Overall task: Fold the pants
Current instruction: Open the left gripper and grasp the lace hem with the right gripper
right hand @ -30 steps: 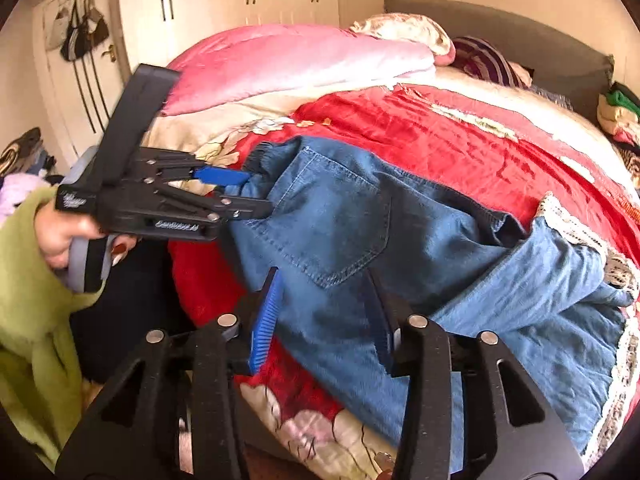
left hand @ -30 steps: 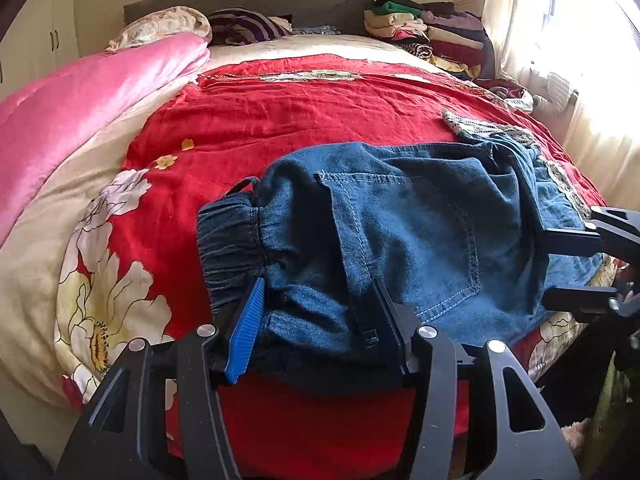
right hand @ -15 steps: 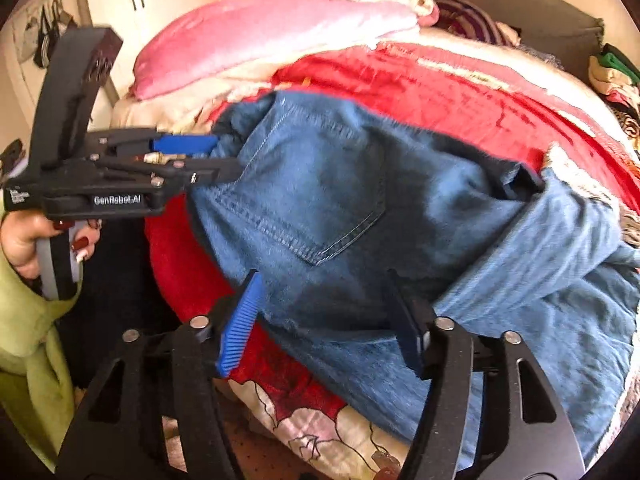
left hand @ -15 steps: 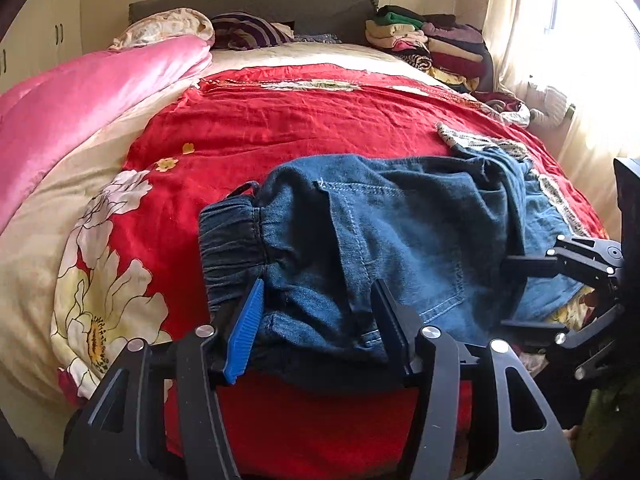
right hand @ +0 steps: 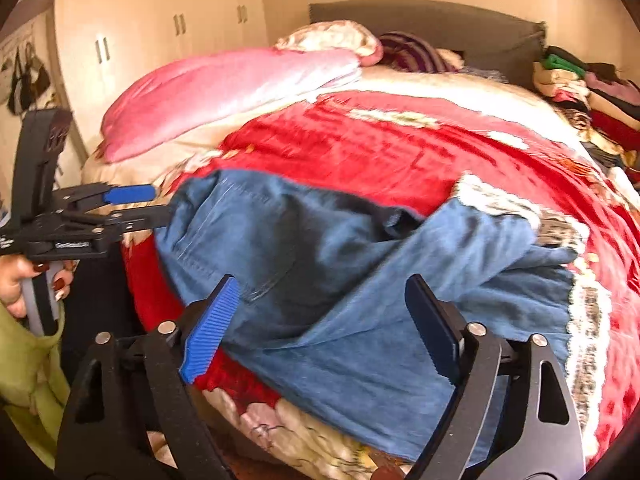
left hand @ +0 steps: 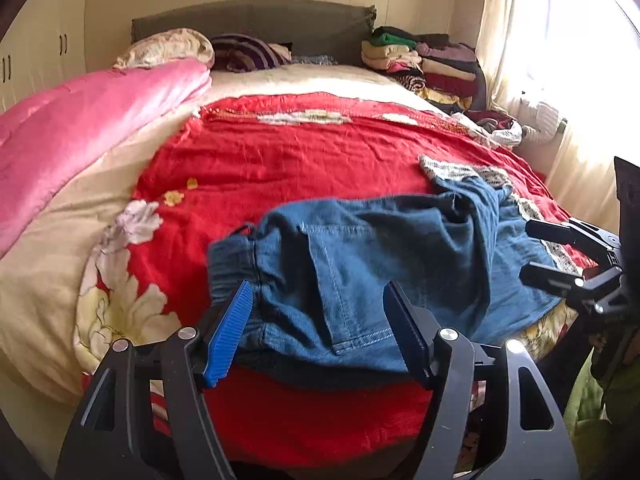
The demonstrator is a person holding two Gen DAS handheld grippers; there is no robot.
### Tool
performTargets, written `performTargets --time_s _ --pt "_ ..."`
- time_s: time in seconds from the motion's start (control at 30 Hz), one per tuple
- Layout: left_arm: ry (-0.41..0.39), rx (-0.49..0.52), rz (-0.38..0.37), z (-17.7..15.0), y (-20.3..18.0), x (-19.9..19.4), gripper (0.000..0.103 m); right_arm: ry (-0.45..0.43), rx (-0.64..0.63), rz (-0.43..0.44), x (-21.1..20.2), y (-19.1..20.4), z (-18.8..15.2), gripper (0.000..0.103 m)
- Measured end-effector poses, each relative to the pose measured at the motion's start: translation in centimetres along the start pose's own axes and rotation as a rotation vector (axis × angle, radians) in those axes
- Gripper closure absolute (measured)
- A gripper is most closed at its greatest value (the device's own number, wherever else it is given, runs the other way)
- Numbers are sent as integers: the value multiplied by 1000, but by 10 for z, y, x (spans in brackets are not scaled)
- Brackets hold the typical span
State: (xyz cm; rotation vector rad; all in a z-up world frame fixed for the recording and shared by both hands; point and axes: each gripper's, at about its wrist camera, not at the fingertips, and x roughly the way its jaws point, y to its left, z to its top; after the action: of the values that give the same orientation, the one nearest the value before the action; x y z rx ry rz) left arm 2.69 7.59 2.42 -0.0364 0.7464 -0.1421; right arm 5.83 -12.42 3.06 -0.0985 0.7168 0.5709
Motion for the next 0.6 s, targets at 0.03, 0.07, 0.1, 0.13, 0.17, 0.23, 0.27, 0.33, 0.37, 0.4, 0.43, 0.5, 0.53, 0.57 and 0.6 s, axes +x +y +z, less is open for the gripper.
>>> performTargets --time_s 0.03,0.07,0.1,0.13,0.17,0.23,0.27,0.33,0.37,0.4,0.43,0.5,0.53,0.57,0.6 --pt "-6 1 1 2 -1 -2 20 -14 13 -17 -4 -6 1 23" --pt "-12 3 -1 4 -3 -4 20 -25 28 -28 -8 -11 1 23" --pt "-15 9 -8 6 -6 -6 20 -37 47 -38 -12 -17 1 22" --pt "-18 14 -13 7 -9 -7 20 -43 59 -46 -15 -22 1 21" --pt "-19 18 -19 8 -12 -7 20 -52 73 -57 -17 -27 1 21" --pt "-20 25 -45 12 -19 -8 20 -68 104 -80 -23 -39 0 20" --pt "-19 33 -62 14 -25 -7 20 -72 114 -89 -25 -43 0 19" --pt "-14 53 -96 17 -36 -5 20 -84 145 -112 -29 -55 -1 18" --pt "-9 63 -117 18 -42 -2 20 -88 160 -120 -31 -61 -2 17" --pt "2 77 -150 19 -51 1 20 -91 171 -127 -32 -65 -2 17" --pt "13 86 -173 19 -57 4 20 -94 187 -139 -33 -71 -3 16" --pt "39 106 -236 18 -73 12 21 -90 207 -148 -32 -80 -3 16" --pt "58 116 -272 18 -82 19 22 -89 213 -157 -31 -85 -2 16" --pt "77 123 -306 17 -91 25 27 -89 215 -163 -31 -89 0 15" --pt "94 129 -339 16 -97 31 30 -83 214 -165 -29 -92 1 15"
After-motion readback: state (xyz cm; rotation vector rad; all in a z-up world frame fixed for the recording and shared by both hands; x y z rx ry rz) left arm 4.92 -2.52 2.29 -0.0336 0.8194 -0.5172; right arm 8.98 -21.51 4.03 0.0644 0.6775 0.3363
